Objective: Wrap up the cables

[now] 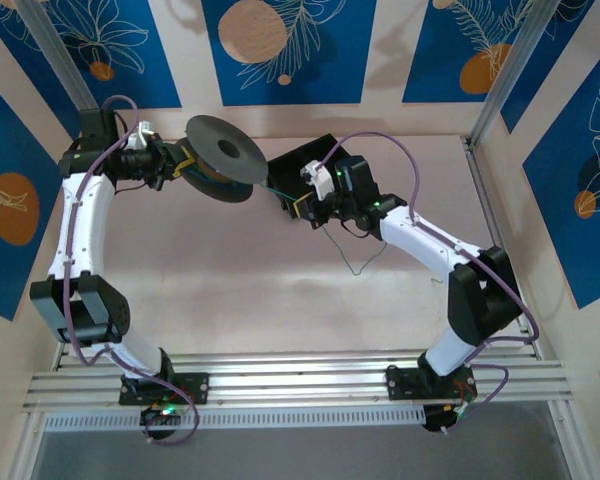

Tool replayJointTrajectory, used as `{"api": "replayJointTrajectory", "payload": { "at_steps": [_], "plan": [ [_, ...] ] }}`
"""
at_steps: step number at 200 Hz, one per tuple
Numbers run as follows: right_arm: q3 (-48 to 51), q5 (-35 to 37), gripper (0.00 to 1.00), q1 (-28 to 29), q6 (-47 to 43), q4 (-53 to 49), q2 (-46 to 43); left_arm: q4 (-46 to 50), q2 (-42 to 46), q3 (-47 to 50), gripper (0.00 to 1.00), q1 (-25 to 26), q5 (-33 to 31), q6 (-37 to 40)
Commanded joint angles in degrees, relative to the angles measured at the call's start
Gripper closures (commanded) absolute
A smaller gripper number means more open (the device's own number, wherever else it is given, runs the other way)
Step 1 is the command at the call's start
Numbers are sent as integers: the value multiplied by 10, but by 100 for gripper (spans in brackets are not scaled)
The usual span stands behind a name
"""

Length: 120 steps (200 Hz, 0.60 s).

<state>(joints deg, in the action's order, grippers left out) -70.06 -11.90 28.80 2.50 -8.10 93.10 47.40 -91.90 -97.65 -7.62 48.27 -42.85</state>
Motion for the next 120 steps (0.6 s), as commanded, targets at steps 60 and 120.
{"api": "replayJointTrajectory", "payload": {
  "at_steps": [60, 120],
  "plan": [
    [2, 16, 100, -45, 37, -62, 47, 16, 52, -45, 100, 59, 94, 108],
    [-48, -86, 80, -60, 24, -100, 37, 41, 41, -88, 100, 73, -9, 116]
  ]
}}
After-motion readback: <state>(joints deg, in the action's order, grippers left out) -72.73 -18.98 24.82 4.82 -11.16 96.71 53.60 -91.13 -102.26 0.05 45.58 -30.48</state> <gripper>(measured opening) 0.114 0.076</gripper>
